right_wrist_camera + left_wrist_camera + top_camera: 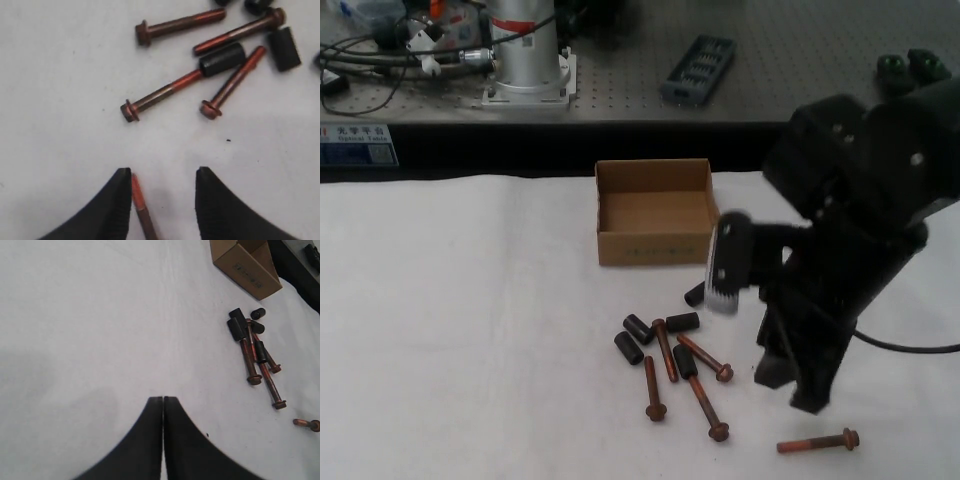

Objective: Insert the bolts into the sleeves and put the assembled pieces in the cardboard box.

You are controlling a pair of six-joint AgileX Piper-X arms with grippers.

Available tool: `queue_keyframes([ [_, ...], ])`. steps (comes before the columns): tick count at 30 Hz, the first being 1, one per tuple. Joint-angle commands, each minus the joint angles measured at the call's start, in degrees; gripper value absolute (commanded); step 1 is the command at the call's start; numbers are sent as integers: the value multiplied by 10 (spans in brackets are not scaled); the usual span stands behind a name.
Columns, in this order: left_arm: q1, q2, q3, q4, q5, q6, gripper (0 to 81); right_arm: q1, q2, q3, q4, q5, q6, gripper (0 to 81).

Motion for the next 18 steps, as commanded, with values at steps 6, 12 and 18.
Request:
queue_keyframes([
  [6, 1, 0, -6, 1, -9, -7, 6, 6, -61, 2, -13, 2, 734, 316],
  [12, 1, 0, -6, 1, -13, -7, 6, 6, -61, 60, -59, 63, 982, 316],
  [18, 1, 0, -6, 1, -13, -7, 6, 2, -61, 138, -68, 112, 1272, 316],
])
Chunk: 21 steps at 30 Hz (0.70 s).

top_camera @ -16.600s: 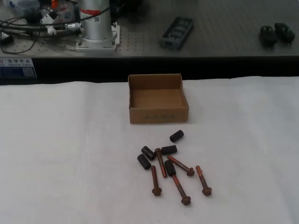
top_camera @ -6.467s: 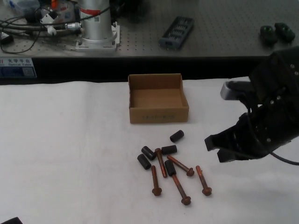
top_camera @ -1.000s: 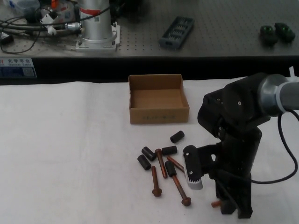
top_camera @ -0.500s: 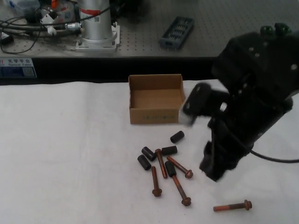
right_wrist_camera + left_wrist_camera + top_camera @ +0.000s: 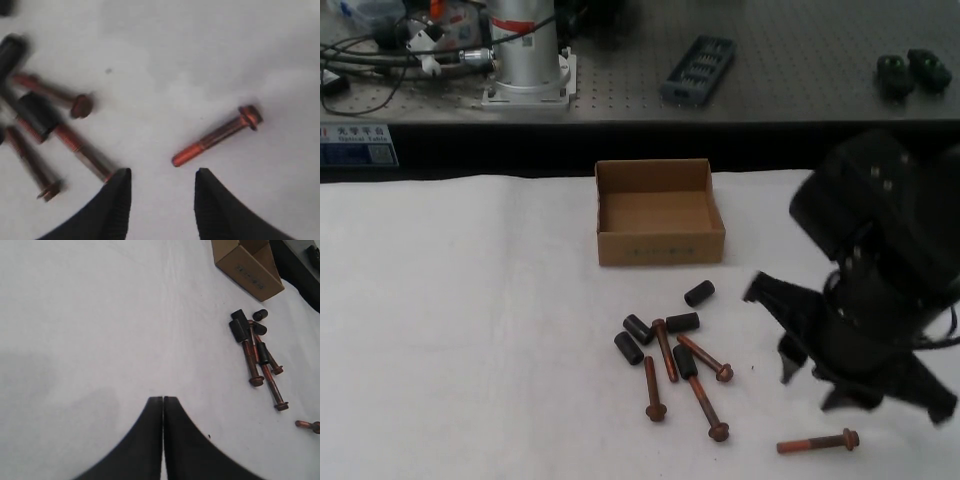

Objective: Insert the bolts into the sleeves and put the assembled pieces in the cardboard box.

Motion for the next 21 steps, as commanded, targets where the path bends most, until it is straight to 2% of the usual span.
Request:
queue_keyframes([
  [1, 1, 0, -6, 1, -9, -7, 6, -3, -2, 28, -10, 12, 119, 316],
  [7, 1, 0, -6, 1, -9, -7, 6, -3, -2, 72, -38, 12, 264, 316],
  [21, 1, 0, -6, 1, -9, -7, 6, -3, 3, 128, -152, 42, 304, 316],
])
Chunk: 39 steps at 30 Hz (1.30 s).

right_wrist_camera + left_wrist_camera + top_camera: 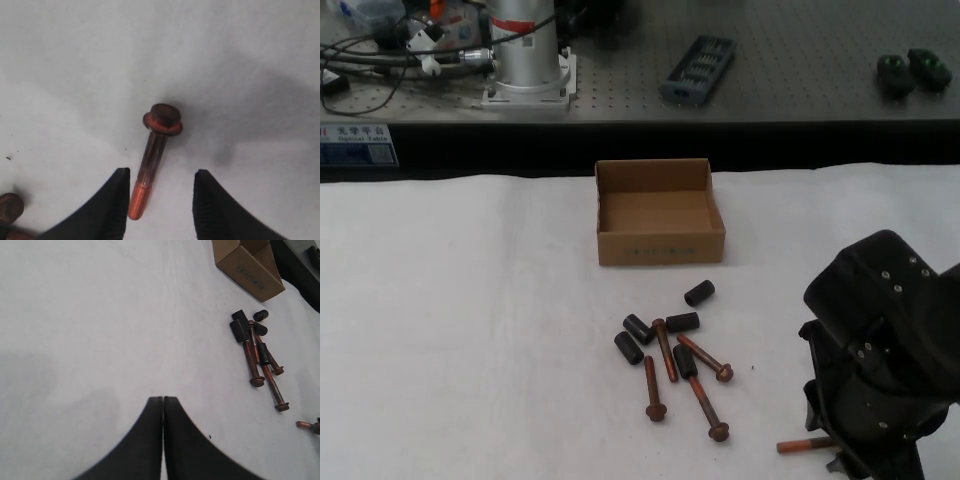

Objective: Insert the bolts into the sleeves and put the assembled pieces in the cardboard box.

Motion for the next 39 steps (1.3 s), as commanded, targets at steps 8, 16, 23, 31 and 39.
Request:
queue_keyframes([
  [8, 1, 0, -6, 1, -7, -7, 6, -6, 34, 1, -57, 7, 7, 316],
  [16, 1, 0, -6, 1, -7, -7, 6, -6, 58, 1, -64, 7, 7, 316],
  [23, 1, 0, -6, 1, -7, -7, 6, -18, 58, 1, -40, 8, 5, 316],
  [31, 1, 0, -6, 1, -7, -7, 6, -34, 58, 1, -34, 10, 4, 309],
  [39, 1, 0, -6, 1, -7, -7, 6, -34, 58, 1, -30, 10, -10, 92],
])
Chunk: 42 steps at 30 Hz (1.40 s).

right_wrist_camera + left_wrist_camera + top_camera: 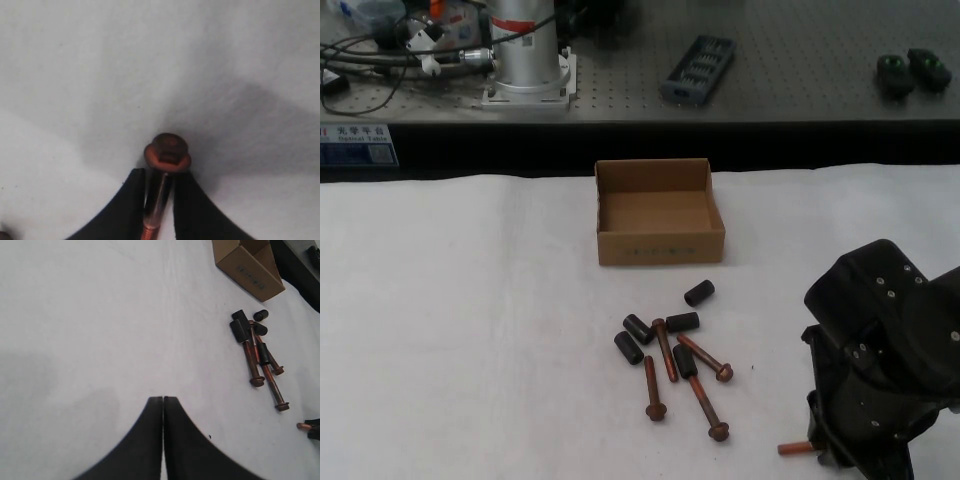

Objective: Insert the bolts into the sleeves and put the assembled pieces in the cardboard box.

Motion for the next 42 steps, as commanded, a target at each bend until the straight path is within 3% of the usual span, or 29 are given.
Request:
queue_keyframes([
  [1, 1, 0, -6, 1, -7, -7, 6, -6, 13, 2, 1, 25, -10, 50],
  [2, 1, 0, -6, 1, -7, -7, 6, -6, 13, 2, 2, 25, -10, 17],
  [7, 1, 0, -6, 1, -7, -7, 6, -6, 13, 2, 3, 22, -42, 28],
  [20, 1, 0, -6, -149, 12, -8, 6, -6, -59, 0, -54, -19, -337, 28],
  [25, -7, 5, -25, -118, 8, 7, 6, -14, -123, 0, -60, -46, -428, 28],
  [29, -22, 82, -59, -106, 6, 22, 6, -29, -176, 0, -58, -83, -488, 28],
  [36, -95, 300, -149, -148, -7, 59, 6, -40, -257, 0, -56, -126, -561, 28],
  [42, -209, 521, -257, -209, -95, 60, 6, -40, -303, 0, -17, -159, -624, 28],
])
